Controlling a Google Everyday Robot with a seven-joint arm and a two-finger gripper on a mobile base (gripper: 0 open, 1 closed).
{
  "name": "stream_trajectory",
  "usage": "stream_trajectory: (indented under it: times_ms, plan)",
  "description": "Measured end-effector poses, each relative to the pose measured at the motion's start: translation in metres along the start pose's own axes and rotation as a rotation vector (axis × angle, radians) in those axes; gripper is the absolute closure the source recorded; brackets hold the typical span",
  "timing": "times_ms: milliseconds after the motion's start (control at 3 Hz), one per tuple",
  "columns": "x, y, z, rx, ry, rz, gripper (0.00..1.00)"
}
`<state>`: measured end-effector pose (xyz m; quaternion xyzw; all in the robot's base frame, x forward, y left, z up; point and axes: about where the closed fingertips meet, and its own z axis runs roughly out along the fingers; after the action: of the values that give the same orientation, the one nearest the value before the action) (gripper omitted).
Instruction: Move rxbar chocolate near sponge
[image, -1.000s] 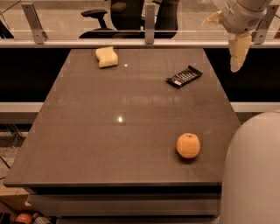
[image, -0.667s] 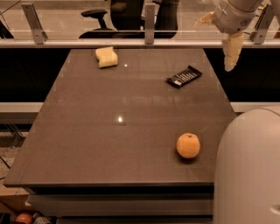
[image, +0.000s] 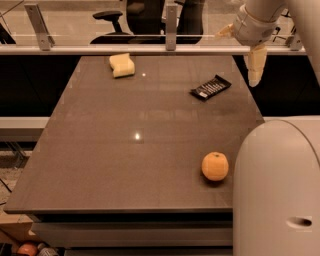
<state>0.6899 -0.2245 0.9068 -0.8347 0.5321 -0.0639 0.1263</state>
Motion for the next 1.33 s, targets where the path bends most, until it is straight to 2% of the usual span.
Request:
stream_trajectory:
  times_ms: [333,1000,1333]
  plan:
    - [0.005,0.008,0.021,-0.051,0.0,0.012,0.0]
    - [0.01,0.022,0.051,-0.122,-0.011,0.036,0.0]
    - [0.011,0.014,0.055,-0.101,0.0,0.031,0.0]
